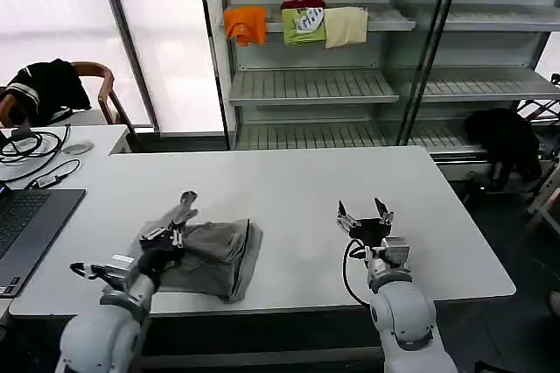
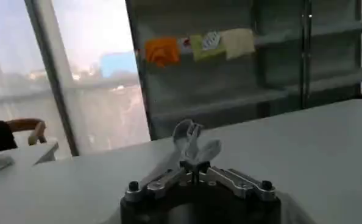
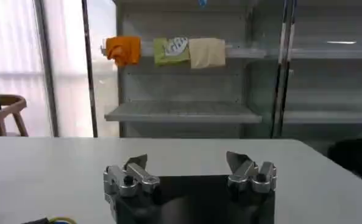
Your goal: Fold and organize the clothes.
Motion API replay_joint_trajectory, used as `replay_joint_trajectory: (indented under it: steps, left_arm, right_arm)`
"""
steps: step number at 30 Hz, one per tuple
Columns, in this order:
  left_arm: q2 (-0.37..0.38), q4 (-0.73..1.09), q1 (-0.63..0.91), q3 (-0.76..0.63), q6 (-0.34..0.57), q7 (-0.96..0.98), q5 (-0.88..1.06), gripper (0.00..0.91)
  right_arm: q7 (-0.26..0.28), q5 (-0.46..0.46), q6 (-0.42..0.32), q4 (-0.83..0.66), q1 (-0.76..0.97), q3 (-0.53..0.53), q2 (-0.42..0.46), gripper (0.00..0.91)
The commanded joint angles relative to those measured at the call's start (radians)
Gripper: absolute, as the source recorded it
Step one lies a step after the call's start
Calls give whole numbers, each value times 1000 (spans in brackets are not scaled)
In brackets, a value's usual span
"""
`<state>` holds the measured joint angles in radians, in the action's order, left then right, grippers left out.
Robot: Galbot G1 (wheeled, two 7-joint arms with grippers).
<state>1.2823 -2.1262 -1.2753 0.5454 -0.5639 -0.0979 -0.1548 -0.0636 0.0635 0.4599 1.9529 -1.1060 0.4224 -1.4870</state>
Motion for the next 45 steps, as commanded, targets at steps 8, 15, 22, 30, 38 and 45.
replay_joint_trajectory:
  steps: [8,15,22,30,38,45]
  left_arm:
    - [77,53,0,-184,-15,41,110,907]
    - [91,-34,-6,-200,-14,69,-31,907]
    - [24,-150,-8,-18,-14,89,-205,907]
    - [-96,122,-33,370,31,-5,-232,907]
    - [-145,285,-36,365,57,-51,-250,887]
    - [-111,308,-37,304,55,-76,-224,786]
  right_arm:
    - [-1,-16,0,1,-3,-3,-2,907]
    - [-1,-22,-1,-11,-1,-6,-9,907]
    - [-1,-23,0,-25,8,-14,-18,907]
    - [1,-25,0,-26,8,-21,-21,907]
    - [2,-24,5,-18,6,-22,-18,907]
    - [21,7,20,-12,14,-19,2,907]
